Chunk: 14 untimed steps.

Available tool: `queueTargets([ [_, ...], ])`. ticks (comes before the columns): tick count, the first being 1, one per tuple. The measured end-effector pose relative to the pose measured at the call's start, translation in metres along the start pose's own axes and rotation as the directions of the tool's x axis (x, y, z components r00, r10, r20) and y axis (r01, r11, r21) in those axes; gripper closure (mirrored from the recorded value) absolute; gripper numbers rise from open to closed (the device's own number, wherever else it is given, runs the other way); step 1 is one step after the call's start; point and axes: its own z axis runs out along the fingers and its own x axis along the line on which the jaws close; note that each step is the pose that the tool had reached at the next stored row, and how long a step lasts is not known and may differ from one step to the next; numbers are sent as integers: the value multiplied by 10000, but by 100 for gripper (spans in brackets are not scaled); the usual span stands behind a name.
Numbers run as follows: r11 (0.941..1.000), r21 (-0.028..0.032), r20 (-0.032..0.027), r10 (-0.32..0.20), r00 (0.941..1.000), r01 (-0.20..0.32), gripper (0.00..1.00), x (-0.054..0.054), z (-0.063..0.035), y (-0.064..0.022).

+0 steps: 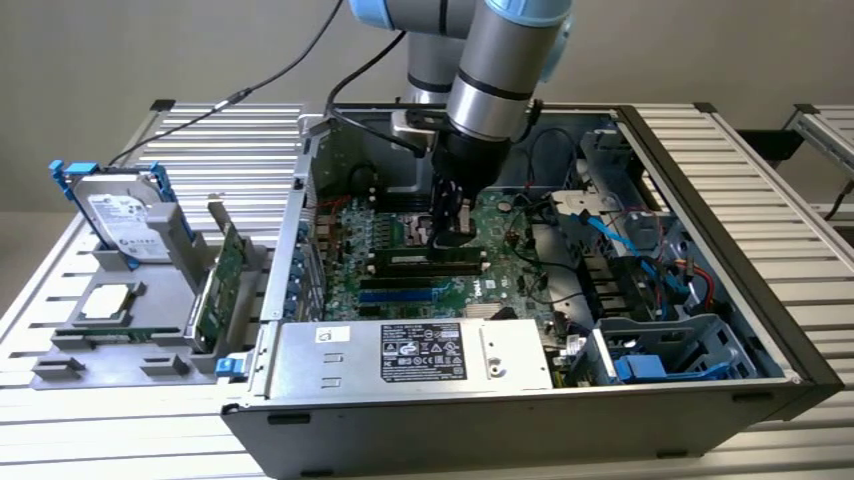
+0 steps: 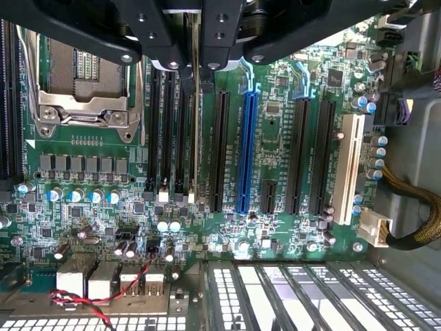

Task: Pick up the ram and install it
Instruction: 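Insert the ram into the slot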

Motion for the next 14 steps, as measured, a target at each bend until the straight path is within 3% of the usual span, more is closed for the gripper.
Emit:
queueTargets([
  [5, 10000, -46, -10, -2, 10000, 2, 86, 1, -6, -32],
  [14, 9999, -59, -16, 82, 10000, -82, 86, 0, 2, -34],
])
